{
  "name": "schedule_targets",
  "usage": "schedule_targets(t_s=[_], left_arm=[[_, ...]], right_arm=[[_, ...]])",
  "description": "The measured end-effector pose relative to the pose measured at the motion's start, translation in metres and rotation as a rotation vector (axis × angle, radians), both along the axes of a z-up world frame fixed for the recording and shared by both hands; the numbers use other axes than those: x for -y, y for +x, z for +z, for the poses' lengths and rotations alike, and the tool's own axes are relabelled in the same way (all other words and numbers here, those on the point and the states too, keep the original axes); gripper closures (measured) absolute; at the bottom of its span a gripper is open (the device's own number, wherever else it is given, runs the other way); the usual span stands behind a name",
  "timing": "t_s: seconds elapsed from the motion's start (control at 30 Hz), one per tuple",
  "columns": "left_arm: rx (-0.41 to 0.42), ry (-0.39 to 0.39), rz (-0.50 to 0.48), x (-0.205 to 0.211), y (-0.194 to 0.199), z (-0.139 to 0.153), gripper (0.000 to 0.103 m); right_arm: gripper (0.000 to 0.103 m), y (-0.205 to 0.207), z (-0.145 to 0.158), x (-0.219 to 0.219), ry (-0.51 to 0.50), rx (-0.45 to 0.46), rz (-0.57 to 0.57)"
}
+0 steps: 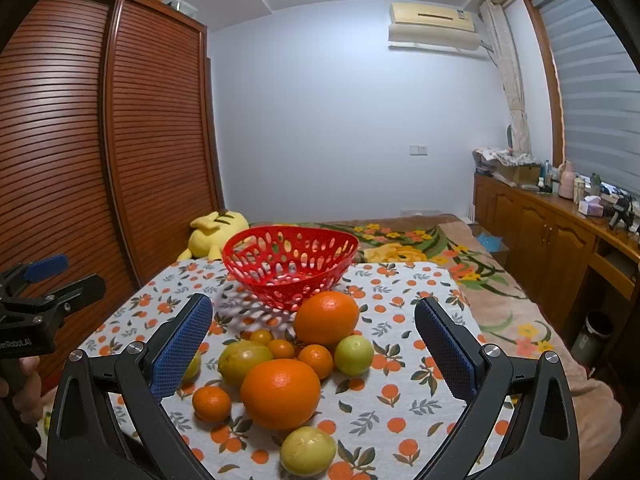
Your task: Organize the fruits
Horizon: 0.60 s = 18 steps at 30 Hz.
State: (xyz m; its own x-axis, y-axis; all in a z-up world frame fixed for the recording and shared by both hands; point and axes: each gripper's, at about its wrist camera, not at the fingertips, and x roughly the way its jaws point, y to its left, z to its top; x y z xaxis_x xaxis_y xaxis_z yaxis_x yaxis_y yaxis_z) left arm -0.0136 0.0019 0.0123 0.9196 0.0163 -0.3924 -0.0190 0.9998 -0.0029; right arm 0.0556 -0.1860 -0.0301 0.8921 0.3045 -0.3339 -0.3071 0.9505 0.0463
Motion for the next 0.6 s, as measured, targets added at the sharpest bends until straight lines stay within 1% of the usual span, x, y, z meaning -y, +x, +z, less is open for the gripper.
schedule_targets(t_s=[0.6], left_arm=[[0.010,0.000,0.002,-0.0002,-0.0011,0.0004,0.000]], right_arm=[[0.000,-0.0013,0.0013,-0.0019,0.001,0.002,0.001]])
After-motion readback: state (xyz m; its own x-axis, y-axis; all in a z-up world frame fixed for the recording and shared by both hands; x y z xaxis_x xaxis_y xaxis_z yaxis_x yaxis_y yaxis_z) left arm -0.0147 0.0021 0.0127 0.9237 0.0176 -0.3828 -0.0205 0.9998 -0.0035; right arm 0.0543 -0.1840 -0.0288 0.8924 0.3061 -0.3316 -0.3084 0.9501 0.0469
